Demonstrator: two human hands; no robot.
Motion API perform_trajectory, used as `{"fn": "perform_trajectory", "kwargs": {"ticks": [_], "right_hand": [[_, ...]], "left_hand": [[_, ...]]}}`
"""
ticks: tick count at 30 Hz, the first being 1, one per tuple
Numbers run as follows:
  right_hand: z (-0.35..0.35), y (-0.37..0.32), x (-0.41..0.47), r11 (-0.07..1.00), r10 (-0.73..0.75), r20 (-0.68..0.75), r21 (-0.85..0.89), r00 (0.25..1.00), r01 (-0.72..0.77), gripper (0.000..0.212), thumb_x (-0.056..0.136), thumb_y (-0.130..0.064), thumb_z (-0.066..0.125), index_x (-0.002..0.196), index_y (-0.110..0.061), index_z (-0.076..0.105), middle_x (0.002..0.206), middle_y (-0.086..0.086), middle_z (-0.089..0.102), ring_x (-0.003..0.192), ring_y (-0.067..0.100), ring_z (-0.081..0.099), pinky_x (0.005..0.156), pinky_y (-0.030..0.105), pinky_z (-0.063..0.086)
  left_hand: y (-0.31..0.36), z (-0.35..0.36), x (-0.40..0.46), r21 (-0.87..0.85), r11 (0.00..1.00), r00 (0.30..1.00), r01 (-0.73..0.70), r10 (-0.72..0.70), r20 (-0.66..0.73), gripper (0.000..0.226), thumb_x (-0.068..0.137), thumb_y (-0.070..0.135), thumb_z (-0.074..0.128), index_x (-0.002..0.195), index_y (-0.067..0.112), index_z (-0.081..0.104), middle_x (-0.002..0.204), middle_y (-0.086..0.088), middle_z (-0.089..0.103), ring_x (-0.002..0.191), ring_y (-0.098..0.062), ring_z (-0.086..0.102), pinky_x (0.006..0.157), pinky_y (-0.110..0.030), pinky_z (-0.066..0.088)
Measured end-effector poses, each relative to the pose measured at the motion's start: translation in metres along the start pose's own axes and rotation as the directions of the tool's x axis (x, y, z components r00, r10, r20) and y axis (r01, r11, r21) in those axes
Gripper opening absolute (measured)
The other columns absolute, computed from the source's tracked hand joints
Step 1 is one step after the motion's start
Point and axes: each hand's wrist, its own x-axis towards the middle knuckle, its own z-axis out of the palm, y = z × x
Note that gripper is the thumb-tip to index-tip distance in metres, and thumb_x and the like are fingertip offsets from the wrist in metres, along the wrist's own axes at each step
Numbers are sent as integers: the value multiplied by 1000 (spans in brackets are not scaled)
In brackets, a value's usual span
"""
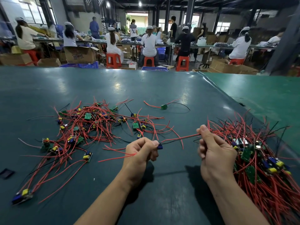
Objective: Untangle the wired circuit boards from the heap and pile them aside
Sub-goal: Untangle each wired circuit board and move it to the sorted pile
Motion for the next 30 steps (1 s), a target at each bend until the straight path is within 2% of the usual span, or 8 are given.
{"fn": "perform_trajectory", "kwargs": {"ticks": [6, 9, 11, 14, 16, 18, 22, 30], "right_hand": [[1, 0, -4, 992, 29, 4, 119, 1000, -30, 25, 96, -21, 61, 76, -9, 70, 55, -4, 55, 39, 5, 41, 34, 17, 27], [-2, -3, -1, 978, 99, -7, 186, 995, -96, 28, 101, -28, 51, 88, -11, 69, 57, -2, 54, 36, 7, 41, 34, 16, 27], [-2, -3, -3, 986, 146, 53, 69, 988, -149, 24, 99, -27, 54, 89, -10, 68, 56, -2, 55, 35, 6, 42, 33, 15, 28], [5, 7, -19, 949, 283, 308, -224, 908, -220, 21, 87, -26, 68, 84, -5, 68, 57, 0, 56, 37, 7, 42, 32, 16, 28], [8, 12, -29, 926, 359, 441, -277, 822, -256, 28, 78, -31, 71, 88, -5, 71, 58, 0, 56, 38, 8, 42, 32, 16, 28], [9, 15, -31, 928, 361, 486, -266, 796, -259, 20, 79, -26, 70, 90, -9, 76, 57, 0, 56, 39, 7, 42, 32, 15, 28], [9, 16, -30, 942, 312, 399, -248, 862, -227, 11, 86, -13, 69, 80, -10, 78, 54, 0, 57, 38, 6, 40, 32, 15, 28], [8, 13, -18, 985, 169, 273, -90, 947, -149, 15, 84, -6, 70, 69, -5, 72, 50, 1, 55, 34, 5, 35, 32, 14, 24]], "left_hand": [[0, 2, -1, -40, 999, 999, -7, 6, -45, 21, 63, 31, 69, 50, 18, 58, 49, 3, 47, 46, -10, 40, 56, -29, 33], [5, -1, 2, -159, 987, 988, -26, 1, -155, 16, 69, 15, 73, 62, 14, 58, 53, 4, 52, 46, -8, 40, 52, -23, 35], [6, -2, 3, -193, 981, 983, -32, -4, -182, 15, 72, 14, 71, 67, 10, 58, 55, 3, 55, 48, -7, 42, 51, -22, 36], [2, 2, 2, -108, 994, 995, 10, -21, -99, 18, 76, 13, 67, 58, 14, 66, 53, 2, 54, 48, -9, 43, 54, -23, 36], [0, 4, -1, -34, 999, 999, 27, -28, -28, 18, 77, 18, 65, 59, 15, 70, 53, 0, 54, 49, -10, 45, 53, -19, 39], [-1, 2, -3, -6, 999, 999, 34, -34, 13, 15, 75, 20, 68, 60, 16, 70, 53, 0, 55, 50, -11, 47, 52, -17, 41], [-1, 1, -3, 52, 998, 997, 44, -47, 65, 21, 67, 35, 73, 57, 18, 66, 53, 0, 55, 52, -12, 47, 54, -19, 42], [-3, 3, -4, 62, 997, 995, 42, -47, 93, 24, 66, 35, 71, 50, 20, 61, 50, 4, 52, 49, -10, 45, 55, -23, 40]]}}
